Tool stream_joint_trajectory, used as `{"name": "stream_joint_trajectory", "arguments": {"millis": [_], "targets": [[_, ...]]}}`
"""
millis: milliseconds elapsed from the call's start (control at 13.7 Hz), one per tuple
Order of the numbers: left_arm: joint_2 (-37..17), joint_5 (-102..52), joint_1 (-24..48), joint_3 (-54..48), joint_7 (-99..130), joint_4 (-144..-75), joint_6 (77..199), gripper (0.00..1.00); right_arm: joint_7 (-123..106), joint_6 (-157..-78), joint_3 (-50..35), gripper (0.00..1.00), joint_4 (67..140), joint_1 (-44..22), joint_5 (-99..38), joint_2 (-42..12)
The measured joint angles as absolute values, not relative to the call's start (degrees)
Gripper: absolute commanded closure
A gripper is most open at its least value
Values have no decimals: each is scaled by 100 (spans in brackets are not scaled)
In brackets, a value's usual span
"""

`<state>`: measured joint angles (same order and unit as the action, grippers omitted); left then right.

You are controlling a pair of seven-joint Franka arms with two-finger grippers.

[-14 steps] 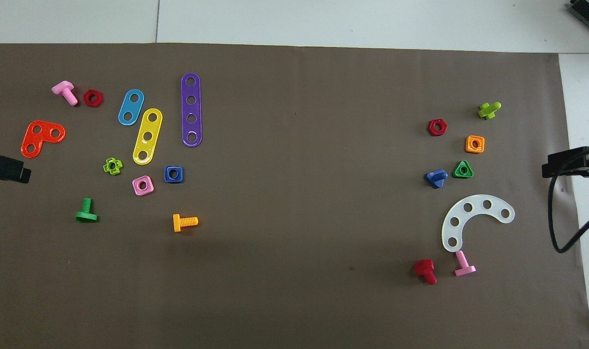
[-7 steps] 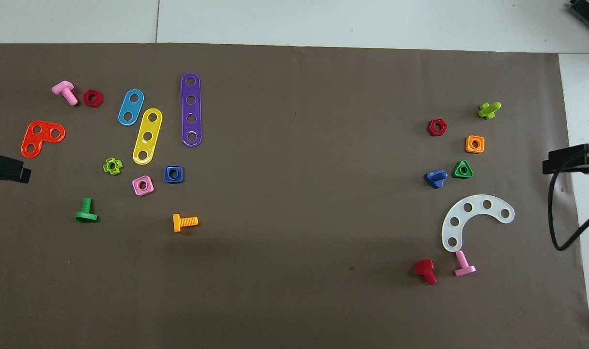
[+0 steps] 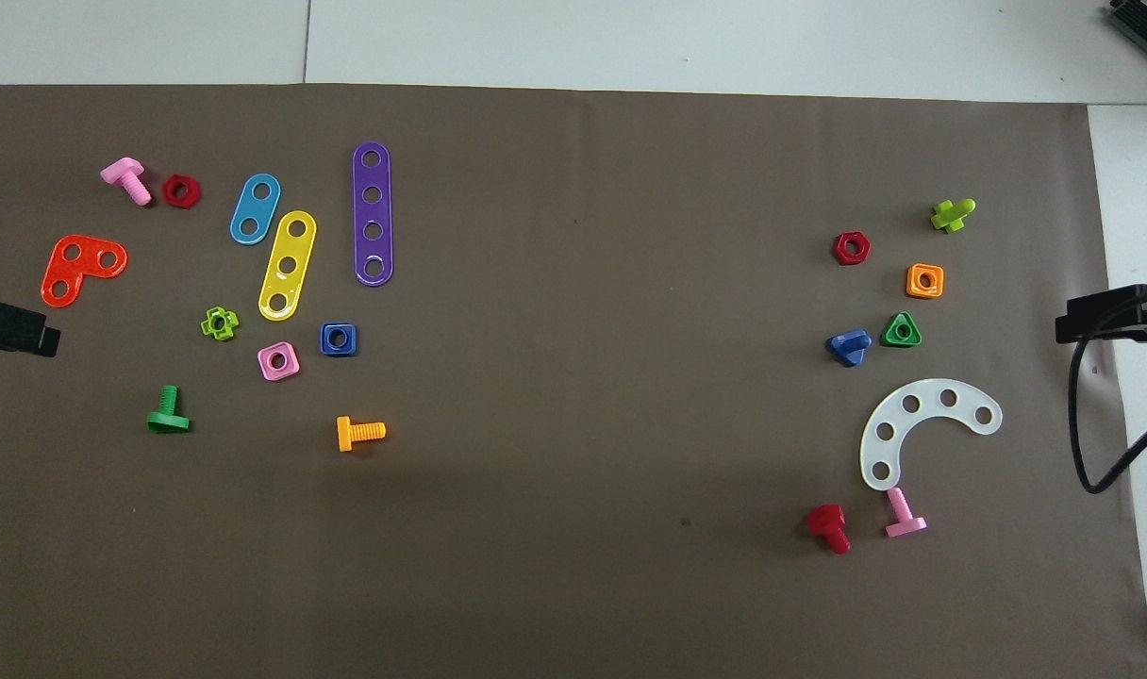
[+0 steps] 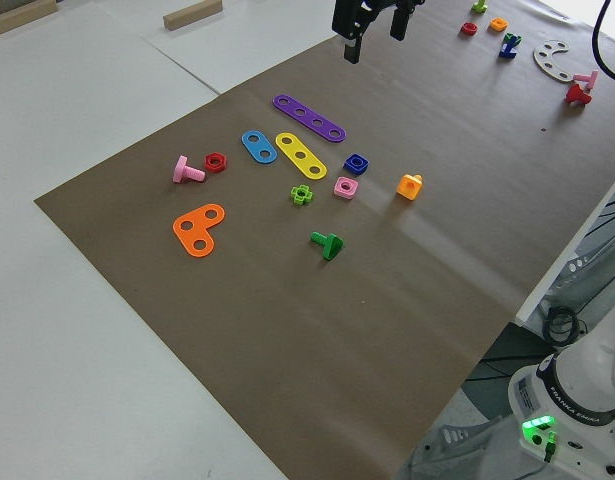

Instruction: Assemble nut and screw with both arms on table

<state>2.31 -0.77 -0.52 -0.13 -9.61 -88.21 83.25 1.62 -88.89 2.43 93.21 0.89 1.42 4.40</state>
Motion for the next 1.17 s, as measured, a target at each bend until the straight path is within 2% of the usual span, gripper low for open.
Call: {"name": "stream_joint_trajectory", "arguments": {"millis": [730, 949, 1168], "targets": [[231, -77, -52, -13, -961, -8821, 8325, 0, 57, -8919, 234, 0, 9381, 33, 134, 406], [231, -77, -52, -13, -961, -8821, 8325, 0, 34, -9453, 224, 0, 9627, -178, 133, 323], [231, -77, -52, -13, -961, -8821, 8325, 0, -220, -10271, 231, 0, 10259, -208, 133, 256]]}}
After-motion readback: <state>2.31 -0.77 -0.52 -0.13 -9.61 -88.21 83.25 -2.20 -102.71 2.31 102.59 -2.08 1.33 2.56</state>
